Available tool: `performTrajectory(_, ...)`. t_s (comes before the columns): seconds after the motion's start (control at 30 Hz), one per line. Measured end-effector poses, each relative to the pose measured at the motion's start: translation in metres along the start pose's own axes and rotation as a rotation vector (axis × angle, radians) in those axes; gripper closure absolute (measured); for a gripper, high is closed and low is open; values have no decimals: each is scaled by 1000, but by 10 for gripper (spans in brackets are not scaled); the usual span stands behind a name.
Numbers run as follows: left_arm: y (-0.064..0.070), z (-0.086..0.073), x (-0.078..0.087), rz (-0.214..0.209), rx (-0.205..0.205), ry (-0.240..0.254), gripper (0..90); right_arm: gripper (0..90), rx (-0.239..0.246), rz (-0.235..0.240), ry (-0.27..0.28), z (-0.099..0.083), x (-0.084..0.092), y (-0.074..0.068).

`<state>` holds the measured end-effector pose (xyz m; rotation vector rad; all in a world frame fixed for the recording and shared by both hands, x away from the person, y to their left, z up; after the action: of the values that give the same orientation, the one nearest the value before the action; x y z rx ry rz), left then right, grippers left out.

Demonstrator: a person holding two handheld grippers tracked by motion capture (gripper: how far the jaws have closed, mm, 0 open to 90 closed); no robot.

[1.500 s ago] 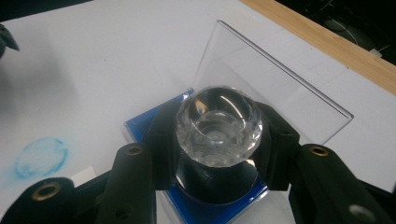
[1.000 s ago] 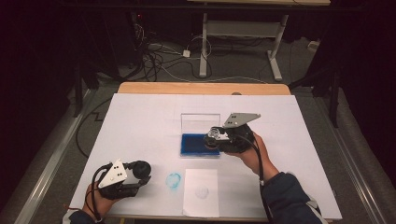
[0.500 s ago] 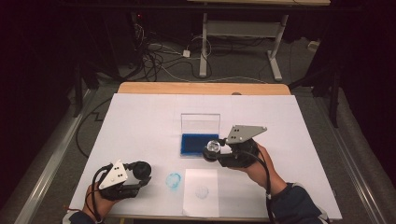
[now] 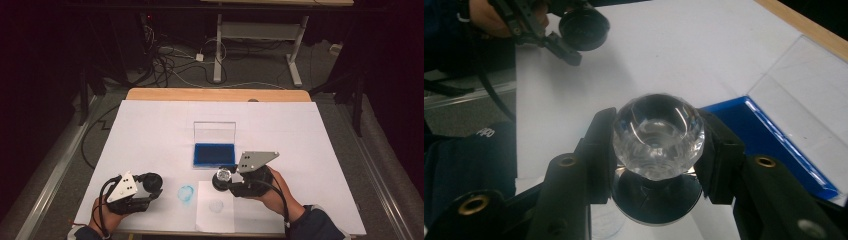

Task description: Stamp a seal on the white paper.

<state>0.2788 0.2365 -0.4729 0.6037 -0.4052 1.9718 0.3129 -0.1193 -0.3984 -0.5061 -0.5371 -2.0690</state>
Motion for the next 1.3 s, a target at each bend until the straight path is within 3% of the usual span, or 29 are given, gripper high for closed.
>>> performTrajectory(0.3, 1, 1, 1, 0, -6, 2, 368, 566, 33, 52, -39, -13, -14, -20)
performTrajectory(0.53, 2, 2, 1, 1, -10, 4, 368, 566, 43, 61, -80, -24, -24, -27)
performTrajectory(1.3, 1, 1, 2, -2, -12, -3, 368, 566, 64, 83, -154, -40, -42, -32)
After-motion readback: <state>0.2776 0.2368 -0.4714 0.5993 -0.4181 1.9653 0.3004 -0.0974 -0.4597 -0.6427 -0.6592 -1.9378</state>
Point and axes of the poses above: each handheld gripper's, and its own axes: x roughly backward along the jaws, z roughly out of its top, y roughly to its right, the point moved 1 cm from there along -x, roughly forward along the jaws, and after that the axes turned 12 degrees about -z, right-handed, at the moved point
